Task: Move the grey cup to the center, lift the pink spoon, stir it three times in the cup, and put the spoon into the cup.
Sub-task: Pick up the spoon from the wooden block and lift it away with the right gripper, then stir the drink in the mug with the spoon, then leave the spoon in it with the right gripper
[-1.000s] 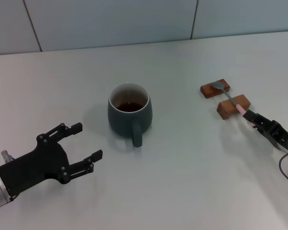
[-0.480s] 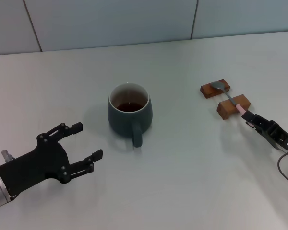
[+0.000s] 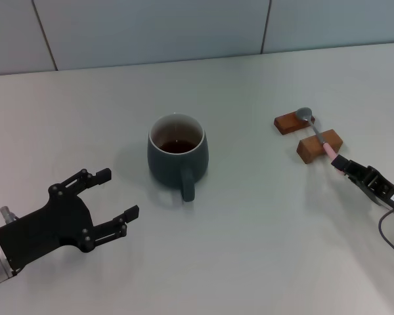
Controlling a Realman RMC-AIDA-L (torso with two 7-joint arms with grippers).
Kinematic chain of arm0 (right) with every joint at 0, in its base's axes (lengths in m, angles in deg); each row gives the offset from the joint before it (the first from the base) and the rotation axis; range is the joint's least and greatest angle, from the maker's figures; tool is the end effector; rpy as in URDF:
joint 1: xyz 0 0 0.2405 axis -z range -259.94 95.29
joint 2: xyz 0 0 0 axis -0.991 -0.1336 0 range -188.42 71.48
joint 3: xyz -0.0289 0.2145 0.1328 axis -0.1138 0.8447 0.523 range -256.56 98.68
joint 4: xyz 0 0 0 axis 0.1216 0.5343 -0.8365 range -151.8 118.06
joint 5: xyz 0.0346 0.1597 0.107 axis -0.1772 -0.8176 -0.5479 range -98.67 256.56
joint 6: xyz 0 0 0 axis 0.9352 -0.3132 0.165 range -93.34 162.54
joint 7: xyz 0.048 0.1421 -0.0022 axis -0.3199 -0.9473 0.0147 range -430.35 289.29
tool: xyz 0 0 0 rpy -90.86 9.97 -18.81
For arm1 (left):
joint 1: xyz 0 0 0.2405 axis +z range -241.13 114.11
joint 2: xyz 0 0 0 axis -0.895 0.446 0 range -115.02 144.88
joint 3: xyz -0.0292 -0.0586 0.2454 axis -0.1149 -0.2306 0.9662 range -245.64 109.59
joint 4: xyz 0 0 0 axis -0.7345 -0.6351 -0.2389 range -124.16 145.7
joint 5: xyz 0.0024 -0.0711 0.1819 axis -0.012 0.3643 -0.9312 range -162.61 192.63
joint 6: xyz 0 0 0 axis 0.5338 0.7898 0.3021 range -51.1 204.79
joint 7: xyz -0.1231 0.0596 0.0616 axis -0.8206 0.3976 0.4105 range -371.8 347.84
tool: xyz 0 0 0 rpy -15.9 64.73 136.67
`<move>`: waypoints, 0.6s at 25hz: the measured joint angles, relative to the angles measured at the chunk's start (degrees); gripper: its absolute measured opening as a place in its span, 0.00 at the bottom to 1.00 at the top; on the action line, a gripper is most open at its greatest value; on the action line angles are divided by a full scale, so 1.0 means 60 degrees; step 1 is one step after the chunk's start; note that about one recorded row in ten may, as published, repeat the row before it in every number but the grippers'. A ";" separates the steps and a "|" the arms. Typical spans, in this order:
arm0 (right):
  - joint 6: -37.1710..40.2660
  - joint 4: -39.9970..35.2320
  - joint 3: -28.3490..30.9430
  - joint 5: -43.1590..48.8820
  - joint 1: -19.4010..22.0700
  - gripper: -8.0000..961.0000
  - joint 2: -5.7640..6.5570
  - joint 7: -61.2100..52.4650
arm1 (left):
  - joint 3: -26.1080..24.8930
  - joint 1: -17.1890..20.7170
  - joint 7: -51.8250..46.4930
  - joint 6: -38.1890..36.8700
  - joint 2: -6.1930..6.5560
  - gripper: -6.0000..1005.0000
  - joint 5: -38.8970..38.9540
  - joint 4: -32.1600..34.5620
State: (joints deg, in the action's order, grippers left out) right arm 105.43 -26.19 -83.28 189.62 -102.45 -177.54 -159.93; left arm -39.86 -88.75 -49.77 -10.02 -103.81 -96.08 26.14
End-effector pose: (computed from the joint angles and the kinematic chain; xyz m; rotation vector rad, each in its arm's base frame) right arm 0.3588 0.2716 -0.0213 -1.5888 1.6634 1.1220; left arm -0.2876 0.2727 -0.0392 -2.5136 -0.2718 -0.7912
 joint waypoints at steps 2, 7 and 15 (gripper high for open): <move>0.0141 0.0002 0.0052 -0.0039 0.0063 0.14 -0.0008 0.0075 | 0.0002 0.0006 0.0000 -0.0017 0.0000 0.84 0.0000 0.0011; 0.1598 -0.0011 0.0572 -0.0098 0.0406 0.14 -0.0033 0.0920 | 0.0010 0.0018 0.0000 -0.0057 0.0000 0.84 0.0000 0.0018; 0.4293 -0.1382 0.0769 -0.0055 0.0660 0.14 -0.0032 0.1316 | 0.0004 -0.0005 0.0000 -0.0126 0.0000 0.84 0.0000 0.0017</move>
State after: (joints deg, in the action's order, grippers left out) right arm 131.18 -34.48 -78.67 189.29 -98.49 -177.73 -152.04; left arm -39.84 -88.78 -49.77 -10.77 -103.81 -96.08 26.24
